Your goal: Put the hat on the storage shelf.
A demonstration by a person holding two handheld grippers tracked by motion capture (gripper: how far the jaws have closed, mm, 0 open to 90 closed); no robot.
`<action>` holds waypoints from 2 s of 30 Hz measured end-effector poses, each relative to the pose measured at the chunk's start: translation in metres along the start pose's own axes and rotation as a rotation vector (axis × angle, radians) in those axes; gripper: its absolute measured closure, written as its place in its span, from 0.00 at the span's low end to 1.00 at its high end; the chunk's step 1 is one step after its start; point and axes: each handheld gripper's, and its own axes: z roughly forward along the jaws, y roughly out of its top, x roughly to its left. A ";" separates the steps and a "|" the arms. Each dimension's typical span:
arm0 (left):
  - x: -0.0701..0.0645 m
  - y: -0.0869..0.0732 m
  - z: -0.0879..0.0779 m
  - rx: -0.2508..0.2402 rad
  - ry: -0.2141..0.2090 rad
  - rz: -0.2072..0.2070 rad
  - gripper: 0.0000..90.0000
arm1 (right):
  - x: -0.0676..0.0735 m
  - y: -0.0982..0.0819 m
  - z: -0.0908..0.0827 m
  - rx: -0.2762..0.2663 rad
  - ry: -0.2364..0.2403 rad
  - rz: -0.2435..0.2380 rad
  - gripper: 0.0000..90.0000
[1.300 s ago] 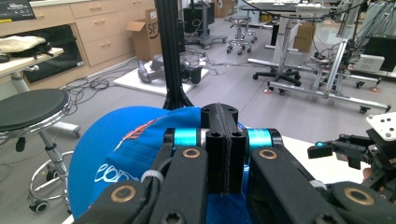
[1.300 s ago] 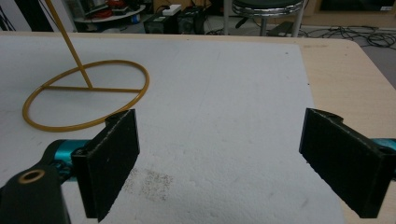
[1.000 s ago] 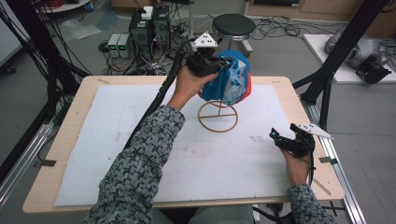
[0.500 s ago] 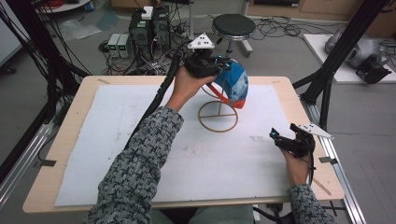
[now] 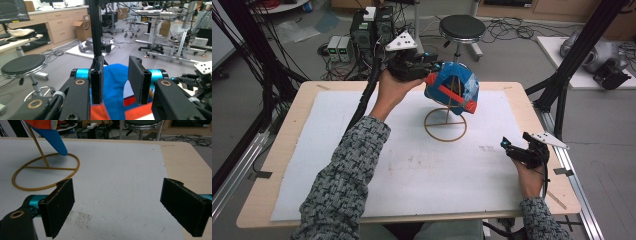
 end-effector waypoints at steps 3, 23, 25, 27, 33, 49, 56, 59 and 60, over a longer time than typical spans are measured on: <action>0.005 -0.002 -0.015 -0.003 0.023 -0.004 0.70 | 0.000 0.000 0.000 -0.003 -0.002 0.001 0.13; 0.023 -0.037 -0.125 -0.008 0.175 -0.030 0.54 | -0.001 0.002 0.007 -0.024 0.000 0.021 0.13; 0.022 -0.043 -0.137 -0.009 0.200 -0.019 0.52 | 0.000 0.003 0.008 -0.023 0.004 0.014 0.13; 0.021 -0.051 -0.150 -0.007 0.231 -0.008 0.50 | 0.001 0.003 0.008 -0.023 0.004 0.016 0.13; 0.019 -0.077 -0.181 -0.004 0.290 -0.040 0.46 | 0.002 0.004 0.010 -0.021 0.002 0.023 0.13; 0.005 -0.143 -0.230 0.050 0.416 -0.076 0.35 | 0.006 0.004 0.010 -0.015 0.002 0.008 0.13; 0.004 -0.164 -0.240 0.056 0.435 -0.102 0.35 | 0.006 0.004 0.009 -0.014 0.000 0.004 0.13; 0.003 -0.175 -0.243 0.057 0.438 -0.118 0.35 | 0.006 0.004 0.009 -0.015 0.001 -0.001 0.13; 0.004 -0.179 -0.243 0.059 0.442 -0.124 0.35 | 0.007 0.004 0.009 -0.018 0.001 -0.005 0.13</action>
